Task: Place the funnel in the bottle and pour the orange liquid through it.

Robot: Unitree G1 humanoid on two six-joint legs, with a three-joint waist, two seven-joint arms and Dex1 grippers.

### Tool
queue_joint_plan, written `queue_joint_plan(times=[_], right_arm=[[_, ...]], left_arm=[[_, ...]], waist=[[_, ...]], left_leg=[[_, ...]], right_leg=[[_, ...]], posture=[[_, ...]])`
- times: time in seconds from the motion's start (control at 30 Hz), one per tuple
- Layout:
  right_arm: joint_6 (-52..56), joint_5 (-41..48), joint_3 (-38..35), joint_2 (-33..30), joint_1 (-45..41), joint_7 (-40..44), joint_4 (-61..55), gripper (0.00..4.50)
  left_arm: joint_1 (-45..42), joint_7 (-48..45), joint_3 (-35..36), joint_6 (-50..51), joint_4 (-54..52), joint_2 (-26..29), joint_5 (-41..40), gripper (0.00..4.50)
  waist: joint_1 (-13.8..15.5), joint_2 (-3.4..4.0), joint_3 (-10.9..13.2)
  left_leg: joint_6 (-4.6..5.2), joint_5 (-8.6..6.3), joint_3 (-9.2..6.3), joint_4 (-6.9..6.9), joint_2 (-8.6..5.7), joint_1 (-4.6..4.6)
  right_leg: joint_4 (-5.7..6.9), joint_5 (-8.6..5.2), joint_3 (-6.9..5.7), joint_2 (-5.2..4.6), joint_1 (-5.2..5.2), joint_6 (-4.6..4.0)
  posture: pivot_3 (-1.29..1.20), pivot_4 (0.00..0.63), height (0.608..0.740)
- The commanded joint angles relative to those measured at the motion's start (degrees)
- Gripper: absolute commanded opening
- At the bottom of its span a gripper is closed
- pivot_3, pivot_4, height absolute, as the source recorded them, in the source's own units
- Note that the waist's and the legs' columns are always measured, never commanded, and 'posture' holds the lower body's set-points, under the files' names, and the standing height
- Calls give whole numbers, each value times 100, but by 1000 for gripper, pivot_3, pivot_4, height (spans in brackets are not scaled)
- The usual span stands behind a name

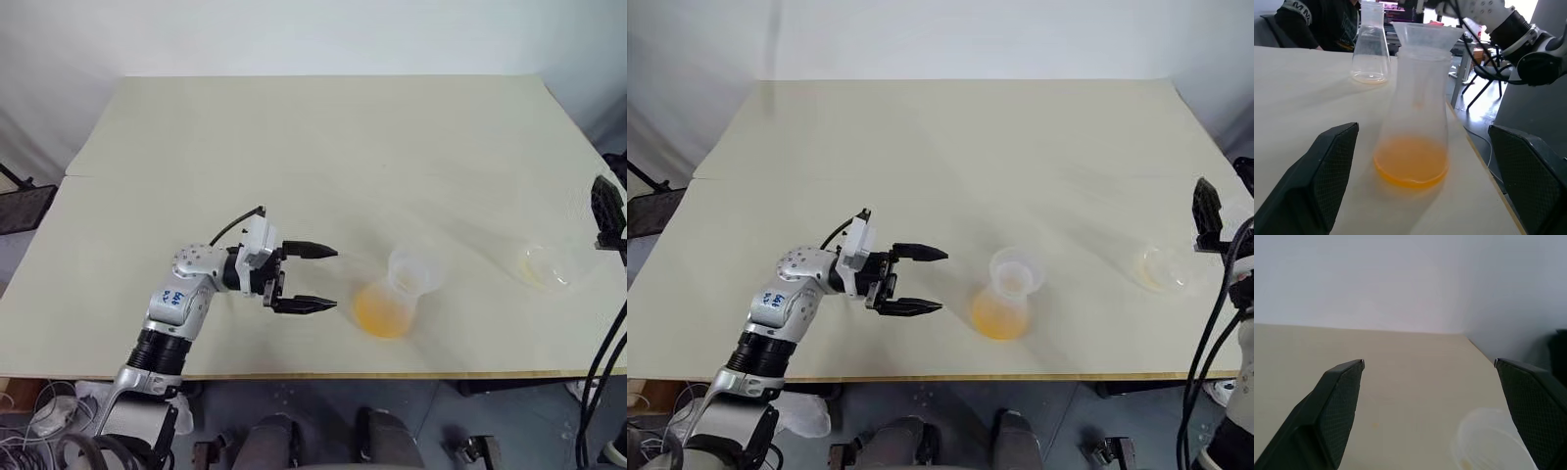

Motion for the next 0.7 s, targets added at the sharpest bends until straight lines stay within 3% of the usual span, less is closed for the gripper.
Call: queue_joint_plan(times=[0.03, 0.17, 0.3, 0.5, 0.7], right_arm=[[210, 756, -225, -440, -26, 317, -575, 4477], [761, 2004, -544, -964, 756, 1103, -1375, 4477], [869, 2534, -1041, -1083, 2385, 2290, -2063, 4477], [-241, 1480, -844, -232, 4546, 3645, -2053, 4477], [-938, 1107, -542, 220, 5005, 3901, -1852, 4477]], left_arm=[[-81, 190, 27, 54, -15, 119, 180, 4500], [8, 124, 244, -87, 7, 143, -1, 4500], [203, 63, 424, -24, 107, 346, -36, 4500], [426, -13, 715, -484, 630, 611, 85, 4500], [489, -57, 920, -667, 742, 630, 46, 4500]], waist=[[2, 0, 0], [33, -3, 1], [55, -9, 4], [55, -20, 2], [15, -20, 1]], left_leg=[[0, 0, 0, 0, 1, 0], [0, 0, -10, 0, 1, -4], [3, -2, -18, -4, -1, -6], [14, -4, -3, -1, -4, -2], [13, -4, -6, -2, -4, 3]], right_leg=[[0, 0, -1, 1, 0, 0], [-3, 0, -4, -2, 2, 0], [-14, 1, -7, -2, 9, 1], [-44, 2, 3, -1, 23, 2], [-44, 2, 10, -5, 21, 2]], posture=[[0, 150, 740], [0, 150, 740], [0, 150, 740], [0, 150, 740], [0, 150, 740]])
